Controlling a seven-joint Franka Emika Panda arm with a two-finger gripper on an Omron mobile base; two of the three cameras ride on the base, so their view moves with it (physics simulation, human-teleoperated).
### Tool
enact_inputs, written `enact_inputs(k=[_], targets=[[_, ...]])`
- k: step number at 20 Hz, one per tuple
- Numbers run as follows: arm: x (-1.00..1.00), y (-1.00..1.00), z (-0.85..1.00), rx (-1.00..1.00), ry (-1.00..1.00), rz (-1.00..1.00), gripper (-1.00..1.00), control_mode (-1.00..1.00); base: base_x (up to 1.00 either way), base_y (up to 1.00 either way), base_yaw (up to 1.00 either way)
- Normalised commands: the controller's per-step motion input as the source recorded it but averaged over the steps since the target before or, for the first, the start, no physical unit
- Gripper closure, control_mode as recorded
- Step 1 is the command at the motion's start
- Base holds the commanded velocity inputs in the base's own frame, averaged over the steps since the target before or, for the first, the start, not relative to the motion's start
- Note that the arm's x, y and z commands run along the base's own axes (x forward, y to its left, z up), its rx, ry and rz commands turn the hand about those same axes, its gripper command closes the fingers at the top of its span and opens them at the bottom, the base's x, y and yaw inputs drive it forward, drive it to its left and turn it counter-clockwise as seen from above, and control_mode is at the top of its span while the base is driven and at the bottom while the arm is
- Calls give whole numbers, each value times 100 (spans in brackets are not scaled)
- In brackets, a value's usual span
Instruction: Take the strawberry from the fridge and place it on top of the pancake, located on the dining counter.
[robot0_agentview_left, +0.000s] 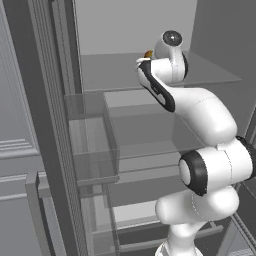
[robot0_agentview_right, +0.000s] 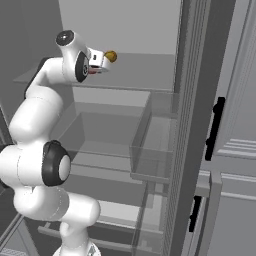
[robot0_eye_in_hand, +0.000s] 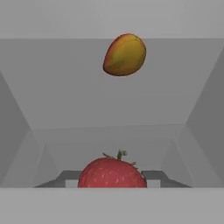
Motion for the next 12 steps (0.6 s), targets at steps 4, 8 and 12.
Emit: enact_inputs(k=[4, 8, 12], targets=[[-13, 0, -6, 0, 0, 0, 100, -100, 0, 0, 0], [-47, 0, 0, 0, -18, 0, 100, -100, 0, 0, 0], [-88, -15, 31, 3, -9, 0, 100, -100, 0, 0, 0]])
